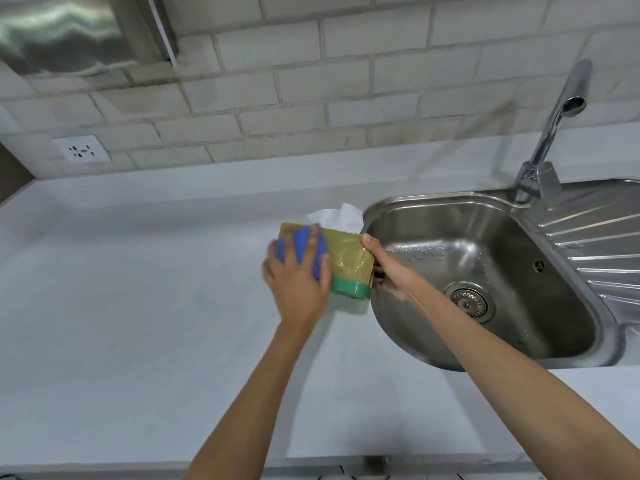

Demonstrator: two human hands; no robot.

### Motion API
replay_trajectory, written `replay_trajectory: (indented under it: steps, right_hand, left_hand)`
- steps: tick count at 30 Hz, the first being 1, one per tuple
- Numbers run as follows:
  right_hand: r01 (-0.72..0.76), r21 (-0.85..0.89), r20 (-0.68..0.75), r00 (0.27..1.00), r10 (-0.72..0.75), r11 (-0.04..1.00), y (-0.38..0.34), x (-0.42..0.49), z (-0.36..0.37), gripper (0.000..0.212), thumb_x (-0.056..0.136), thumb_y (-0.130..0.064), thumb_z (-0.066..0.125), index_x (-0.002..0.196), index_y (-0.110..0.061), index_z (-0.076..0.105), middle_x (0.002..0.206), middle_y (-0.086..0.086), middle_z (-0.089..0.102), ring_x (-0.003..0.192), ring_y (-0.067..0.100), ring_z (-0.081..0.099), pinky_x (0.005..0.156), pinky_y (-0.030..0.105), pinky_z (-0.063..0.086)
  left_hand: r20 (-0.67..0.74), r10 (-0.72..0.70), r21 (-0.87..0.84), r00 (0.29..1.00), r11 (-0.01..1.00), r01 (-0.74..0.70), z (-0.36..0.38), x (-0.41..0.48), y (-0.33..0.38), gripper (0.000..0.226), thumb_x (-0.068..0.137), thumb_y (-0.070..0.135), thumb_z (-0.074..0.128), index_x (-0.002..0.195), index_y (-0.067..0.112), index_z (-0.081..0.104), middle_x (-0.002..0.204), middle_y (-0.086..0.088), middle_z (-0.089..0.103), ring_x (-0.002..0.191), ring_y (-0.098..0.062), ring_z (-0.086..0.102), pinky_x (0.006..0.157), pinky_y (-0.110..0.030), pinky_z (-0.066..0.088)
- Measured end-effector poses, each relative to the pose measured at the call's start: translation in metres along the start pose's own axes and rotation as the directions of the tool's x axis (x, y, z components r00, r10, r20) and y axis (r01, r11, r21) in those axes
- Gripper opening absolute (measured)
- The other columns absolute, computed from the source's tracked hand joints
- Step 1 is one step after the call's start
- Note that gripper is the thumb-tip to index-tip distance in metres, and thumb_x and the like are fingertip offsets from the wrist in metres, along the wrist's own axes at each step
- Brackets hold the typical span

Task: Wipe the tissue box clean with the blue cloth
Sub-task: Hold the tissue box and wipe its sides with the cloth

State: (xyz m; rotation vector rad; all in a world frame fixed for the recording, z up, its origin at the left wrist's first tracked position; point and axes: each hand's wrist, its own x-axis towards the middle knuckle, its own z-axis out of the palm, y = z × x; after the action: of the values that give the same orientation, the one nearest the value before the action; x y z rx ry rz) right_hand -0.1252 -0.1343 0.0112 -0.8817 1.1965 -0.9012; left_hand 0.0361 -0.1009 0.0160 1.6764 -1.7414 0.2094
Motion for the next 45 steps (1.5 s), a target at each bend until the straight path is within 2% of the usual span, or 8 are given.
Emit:
replay_trajectory:
  steps: [4,11,17,22,28,37,40,45]
  right_hand:
    - [0.006,-0.021,0.003,1.000,-0.006,1.000,0.001,0.001,0.000,0.094,0.033,-0.081,0.066,0.101,-0.017,0.052,0.060,-0.002,0.035,0.051,0.011,0.028,0.047,0.019,0.034]
    - [-0.008,0.011,0.030,1.000,0.007,1.000,0.002,0.004,-0.006,0.073,0.041,-0.073,0.064,0.096,-0.025,0.065,0.084,-0.001,0.067,0.077,0.013,0.061,0.072,0.027,0.052]
    - [-0.024,-0.001,0.046,0.999,0.024,1.000,0.001,0.000,-0.007,0.055,0.065,-0.065,0.057,0.092,-0.017,0.058,0.051,-0.012,0.055,0.041,0.001,0.050,0.044,0.015,0.044]
    - [-0.027,0.064,0.062,0.998,0.023,0.998,0.002,-0.004,-0.006,0.087,0.051,-0.075,0.052,0.118,-0.020,0.060,0.111,0.003,0.067,0.105,0.018,0.062,0.084,0.032,0.053]
    - [-0.023,0.012,0.053,0.998,0.022,1.000,-0.001,-0.008,-0.010,0.118,0.027,-0.088,0.057,0.121,-0.016,0.060,0.112,0.005,0.069,0.105,0.020,0.064,0.084,0.034,0.054]
    - [-0.017,-0.021,0.077,0.997,0.018,1.000,-0.004,-0.005,-0.012,0.088,0.043,-0.077,0.066,0.109,-0.017,0.066,0.103,0.006,0.072,0.094,0.017,0.069,0.086,0.034,0.056]
    - [-0.026,0.000,0.026,0.999,0.026,1.000,-0.002,-0.002,-0.011,0.067,0.053,-0.073,0.063,0.099,-0.025,0.066,0.083,-0.006,0.075,0.079,0.009,0.070,0.064,0.025,0.056]
    - [-0.027,0.003,-0.002,1.000,0.027,1.000,0.000,0.001,-0.008,0.053,0.058,-0.069,0.059,0.089,-0.026,0.058,0.053,-0.016,0.066,0.045,-0.003,0.059,0.047,0.016,0.048]
  left_hand:
    - [0.012,-0.317,-0.121,0.948,0.941,0.316,0.001,0.017,-0.004,0.046,0.098,0.032,0.038,0.143,0.022,0.039,0.149,-0.018,0.036,0.127,-0.042,0.035,0.109,-0.047,0.031]
    - [-0.011,0.197,-0.049,0.980,0.979,-0.198,0.002,0.002,0.020,0.045,0.092,0.032,0.040,0.134,0.020,0.054,0.136,-0.019,0.053,0.119,-0.046,0.048,0.103,-0.053,0.039]
    - [0.003,-0.275,-0.237,0.962,0.934,0.268,0.001,0.023,-0.007,0.047,0.094,0.036,0.036,0.138,0.027,0.045,0.142,-0.013,0.045,0.122,-0.036,0.037,0.096,-0.046,0.045]
    - [-0.012,0.081,-0.165,0.997,0.983,-0.082,0.007,0.000,0.036,0.042,0.092,0.027,0.043,0.130,0.015,0.057,0.129,-0.019,0.057,0.114,-0.042,0.046,0.104,-0.048,0.035]
    - [0.035,0.398,-0.095,0.917,0.915,-0.393,0.006,-0.016,0.033,0.048,0.083,0.038,0.054,0.125,0.015,0.062,0.126,-0.015,0.062,0.115,-0.042,0.050,0.100,-0.052,0.043]
    - [0.035,0.707,-0.079,0.706,0.706,-0.704,0.009,-0.012,0.010,0.042,0.077,0.035,0.056,0.116,0.025,0.067,0.125,-0.008,0.064,0.119,-0.034,0.039,0.095,-0.054,0.042]
    - [0.013,0.590,-0.070,0.807,0.806,-0.588,0.010,-0.012,0.006,0.044,0.080,0.037,0.054,0.121,0.026,0.064,0.125,-0.012,0.064,0.120,-0.033,0.040,0.098,-0.058,0.040]
    - [-0.015,-0.058,-0.213,0.998,0.976,0.054,0.005,0.010,-0.004,0.047,0.089,0.038,0.046,0.133,0.024,0.054,0.137,-0.016,0.050,0.123,-0.041,0.041,0.100,-0.052,0.041]
